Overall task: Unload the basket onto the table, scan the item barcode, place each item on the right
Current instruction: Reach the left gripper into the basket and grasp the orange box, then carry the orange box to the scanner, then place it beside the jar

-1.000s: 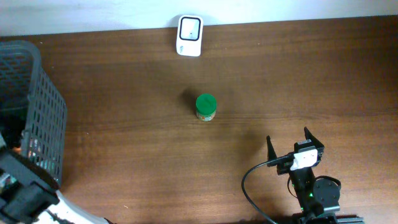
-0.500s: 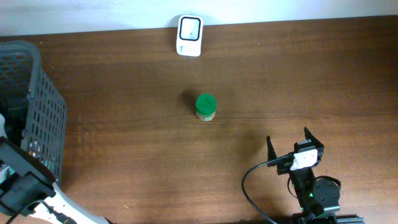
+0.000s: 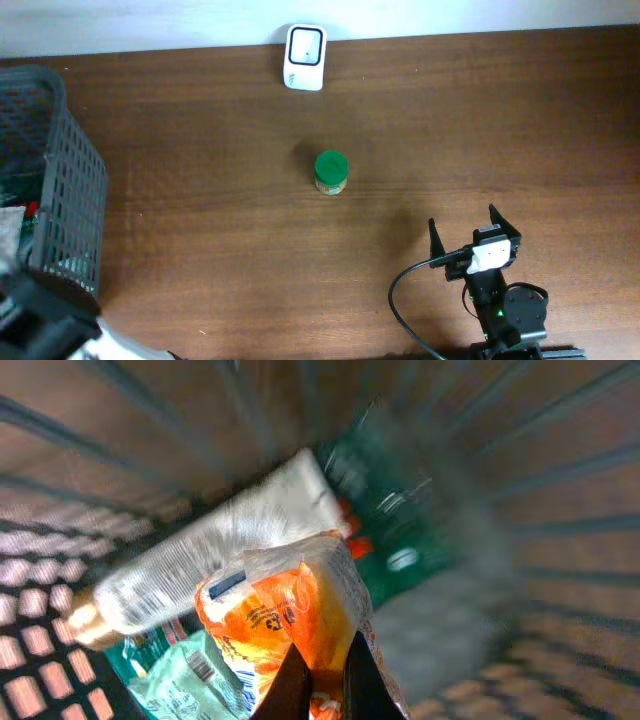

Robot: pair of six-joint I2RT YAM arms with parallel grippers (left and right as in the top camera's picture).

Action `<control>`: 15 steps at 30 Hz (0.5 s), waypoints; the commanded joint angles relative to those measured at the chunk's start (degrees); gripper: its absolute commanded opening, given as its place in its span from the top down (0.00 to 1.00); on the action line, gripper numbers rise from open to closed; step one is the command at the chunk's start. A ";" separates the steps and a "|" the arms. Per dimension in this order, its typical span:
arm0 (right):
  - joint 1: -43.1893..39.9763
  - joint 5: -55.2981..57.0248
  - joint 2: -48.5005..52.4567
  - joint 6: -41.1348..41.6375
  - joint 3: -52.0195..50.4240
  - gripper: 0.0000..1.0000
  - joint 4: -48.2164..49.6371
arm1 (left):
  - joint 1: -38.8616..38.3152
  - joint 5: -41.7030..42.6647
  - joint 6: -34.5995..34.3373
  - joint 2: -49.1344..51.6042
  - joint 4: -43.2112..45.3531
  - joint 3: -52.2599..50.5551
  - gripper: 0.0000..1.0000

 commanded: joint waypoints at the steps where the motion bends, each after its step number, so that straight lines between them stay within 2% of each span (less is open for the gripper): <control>1: -0.37 -0.33 -0.48 0.79 -0.46 0.02 -0.02 | -4.52 3.26 1.25 -14.45 0.24 3.19 1.00; 3: -0.37 -0.33 -0.48 0.76 -0.46 0.02 0.00 | -10.21 3.37 2.29 -19.12 -0.76 3.17 1.00; 4: -0.37 -0.33 -0.48 0.79 -0.46 0.02 0.00 | -16.22 3.41 3.41 -21.66 -1.88 3.17 1.00; 6: -0.37 -0.33 -0.48 0.79 -0.46 0.02 -0.02 | -23.19 3.37 5.09 -22.75 -3.32 3.17 1.00; 11: -0.37 -0.33 -0.48 0.79 -0.46 0.02 0.00 | -43.52 2.43 6.49 -21.49 -6.51 -1.16 1.00; 15: -0.37 -0.33 -0.48 0.79 -0.46 0.01 -0.02 | -51.93 1.16 6.49 -18.78 -5.79 -9.55 1.00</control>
